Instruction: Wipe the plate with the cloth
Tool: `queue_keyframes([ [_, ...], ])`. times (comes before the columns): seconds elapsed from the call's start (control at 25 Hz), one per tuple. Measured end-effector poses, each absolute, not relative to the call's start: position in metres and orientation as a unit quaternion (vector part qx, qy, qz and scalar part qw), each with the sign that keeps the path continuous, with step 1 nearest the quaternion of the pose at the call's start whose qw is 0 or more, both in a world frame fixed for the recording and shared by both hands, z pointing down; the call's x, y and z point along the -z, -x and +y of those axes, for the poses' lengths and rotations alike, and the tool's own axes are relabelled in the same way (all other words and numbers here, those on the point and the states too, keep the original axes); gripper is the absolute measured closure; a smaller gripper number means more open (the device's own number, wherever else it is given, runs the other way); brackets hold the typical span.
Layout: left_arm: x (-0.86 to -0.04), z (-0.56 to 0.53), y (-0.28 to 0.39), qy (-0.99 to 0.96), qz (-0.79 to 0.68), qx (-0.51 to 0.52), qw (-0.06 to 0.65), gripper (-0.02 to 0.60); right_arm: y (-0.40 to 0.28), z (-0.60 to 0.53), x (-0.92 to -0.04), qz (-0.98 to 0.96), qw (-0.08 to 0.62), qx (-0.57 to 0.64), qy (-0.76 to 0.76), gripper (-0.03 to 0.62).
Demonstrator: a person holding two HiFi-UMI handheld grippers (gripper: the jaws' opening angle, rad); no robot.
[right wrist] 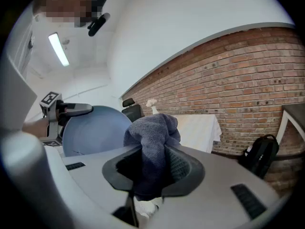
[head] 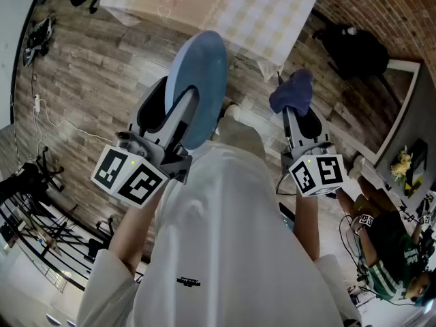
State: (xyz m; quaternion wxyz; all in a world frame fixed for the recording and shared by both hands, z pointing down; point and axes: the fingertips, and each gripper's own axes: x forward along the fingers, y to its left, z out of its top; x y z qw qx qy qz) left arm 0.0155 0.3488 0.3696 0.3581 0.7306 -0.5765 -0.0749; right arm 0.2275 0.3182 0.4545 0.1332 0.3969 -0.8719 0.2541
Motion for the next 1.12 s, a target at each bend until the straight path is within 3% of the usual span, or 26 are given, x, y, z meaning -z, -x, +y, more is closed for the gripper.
queue_keyframes([
  [0.64, -0.329, 0.407, -0.011, -0.724, -0.599, 0.140, 0.312, 0.334, -0.201, 0.368, -0.420, -0.902, 0.089, -0.210, -0.365, 0.468],
  [1.12, -0.350, 0.308, 0.071, -0.716, -0.598, 0.147, 0.328, 0.334, -0.115, 0.277, -0.434, -0.908, 0.104, -0.210, -0.346, 0.468],
])
